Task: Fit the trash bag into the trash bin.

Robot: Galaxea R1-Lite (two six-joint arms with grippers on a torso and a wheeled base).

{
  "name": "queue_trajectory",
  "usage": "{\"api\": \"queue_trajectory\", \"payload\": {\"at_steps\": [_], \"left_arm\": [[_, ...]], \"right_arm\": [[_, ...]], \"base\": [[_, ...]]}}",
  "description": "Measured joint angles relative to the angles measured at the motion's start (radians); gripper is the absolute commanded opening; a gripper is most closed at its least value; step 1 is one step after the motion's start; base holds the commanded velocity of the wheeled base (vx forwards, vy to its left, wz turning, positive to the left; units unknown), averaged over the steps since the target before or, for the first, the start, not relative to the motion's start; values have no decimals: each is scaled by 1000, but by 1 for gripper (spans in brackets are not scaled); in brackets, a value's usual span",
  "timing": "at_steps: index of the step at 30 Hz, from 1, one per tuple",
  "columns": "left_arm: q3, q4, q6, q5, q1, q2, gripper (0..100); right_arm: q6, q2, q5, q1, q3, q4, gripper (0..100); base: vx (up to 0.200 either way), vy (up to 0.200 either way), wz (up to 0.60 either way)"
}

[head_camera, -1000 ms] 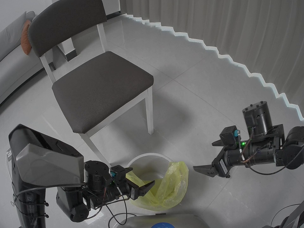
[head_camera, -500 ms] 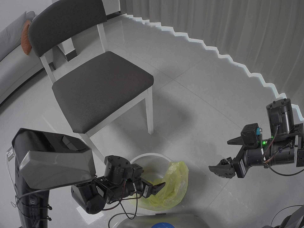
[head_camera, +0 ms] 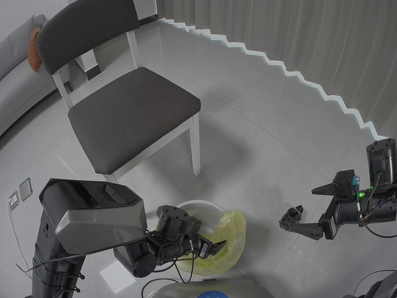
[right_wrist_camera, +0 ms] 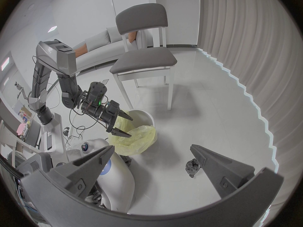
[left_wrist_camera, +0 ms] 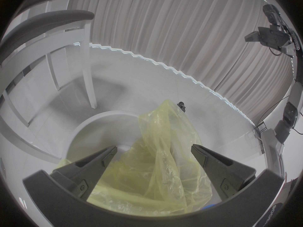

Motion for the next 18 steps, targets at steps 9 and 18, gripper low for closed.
{"api": "queue_trajectory", "payload": {"at_steps": [9, 18], "left_arm": [[-25, 14, 26, 8, 0, 37, 0], [-40, 14, 40, 10, 1, 60, 0]], "right_arm": [[-2, -38, 8, -13, 27, 0, 100], [0, -53, 9, -16, 49, -3, 100]], "base": [[0, 0, 0], [0, 0, 0]]}}
